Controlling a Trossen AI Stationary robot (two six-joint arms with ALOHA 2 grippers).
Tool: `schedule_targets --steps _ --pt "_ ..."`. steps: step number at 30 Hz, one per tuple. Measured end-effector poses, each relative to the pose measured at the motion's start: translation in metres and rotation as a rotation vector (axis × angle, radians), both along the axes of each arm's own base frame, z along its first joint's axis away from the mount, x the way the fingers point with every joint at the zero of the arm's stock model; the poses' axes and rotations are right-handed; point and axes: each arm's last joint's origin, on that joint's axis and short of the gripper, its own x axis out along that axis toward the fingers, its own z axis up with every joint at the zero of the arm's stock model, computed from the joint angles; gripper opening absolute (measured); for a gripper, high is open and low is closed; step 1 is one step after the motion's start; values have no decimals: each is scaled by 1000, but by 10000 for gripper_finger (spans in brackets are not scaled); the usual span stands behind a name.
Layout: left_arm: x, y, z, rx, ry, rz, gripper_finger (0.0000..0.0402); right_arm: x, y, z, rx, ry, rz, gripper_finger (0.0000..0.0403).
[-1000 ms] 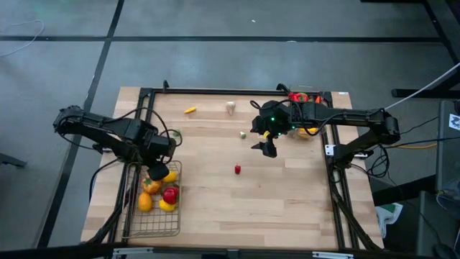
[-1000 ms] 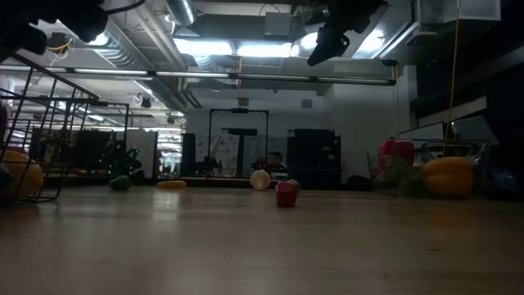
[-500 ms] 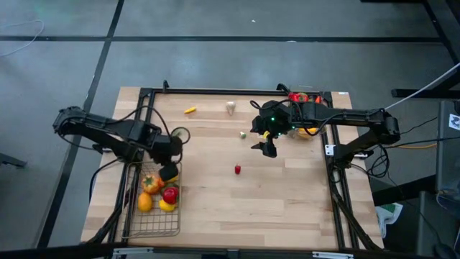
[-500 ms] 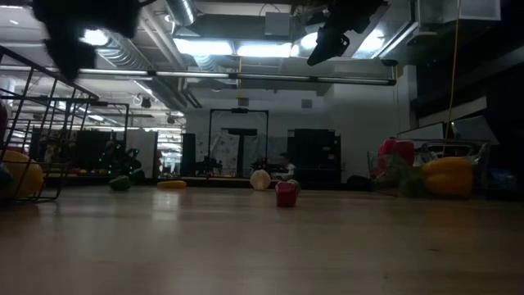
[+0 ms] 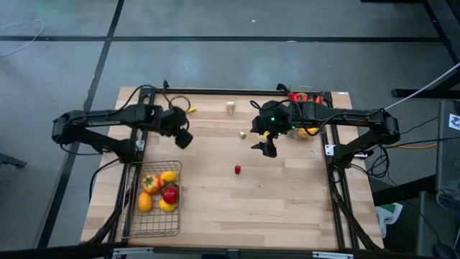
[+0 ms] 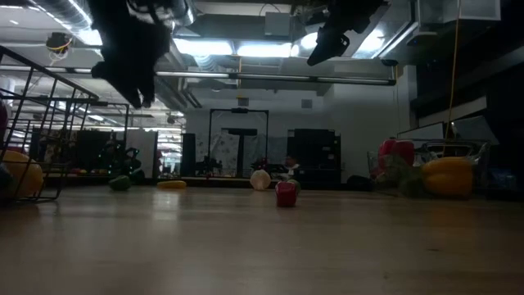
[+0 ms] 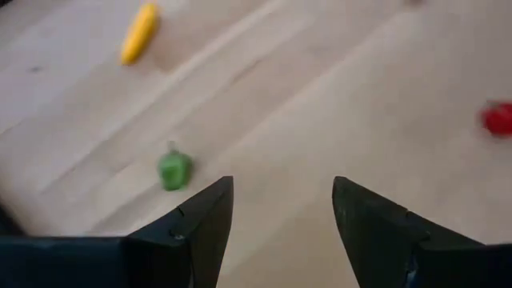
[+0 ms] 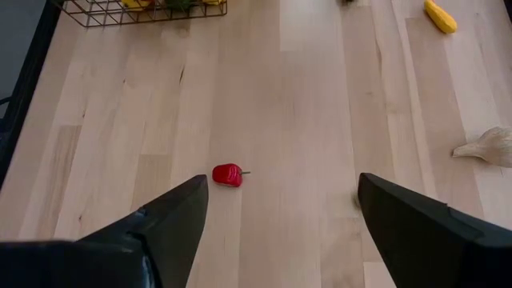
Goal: Sort produce into baskets
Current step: Put the green chili pepper into the transparent bin
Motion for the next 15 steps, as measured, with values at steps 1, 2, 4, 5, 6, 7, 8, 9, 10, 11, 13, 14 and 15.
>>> schedule_targets --steps 1,2,4,5,6,7,8,9,10,11,13,14,15 --pt "-1 6 -4 0 12 23 210 0 0 0 0 0 0 319" --pt "-2 11 -8 -3 35 44 210 0 0 0 0 0 0 319" --pt "-4 19 -19 -11 83 69 210 0 0 0 0 0 0 319" --pt "-5 23 -24 -15 108 78 210 0 0 0 0 0 0 319" --pt "-7 27 -30 -20 136 81 210 0 0 0 0 0 0 319" --pt "-8 30 -35 -25 161 87 210 0 0 0 0 0 0 319" --pt "-9 33 -40 -30 182 92 210 0 0 0 0 0 0 319" --pt "-10 35 -45 -37 206 95 210 0 0 0 0 0 0 319" --pt "-11 38 -49 -44 229 96 210 0 0 0 0 0 0 319" --pt "-11 40 -53 -49 243 98 210 0 0 0 0 0 0 319" --pt "-12 44 -61 -58 265 105 210 0 0 0 0 0 0 319" --pt "-12 45 -65 -61 273 103 210 0 0 0 0 0 0 319" --pt "-11 47 -69 -60 275 100 210 0 0 0 0 0 0 319"
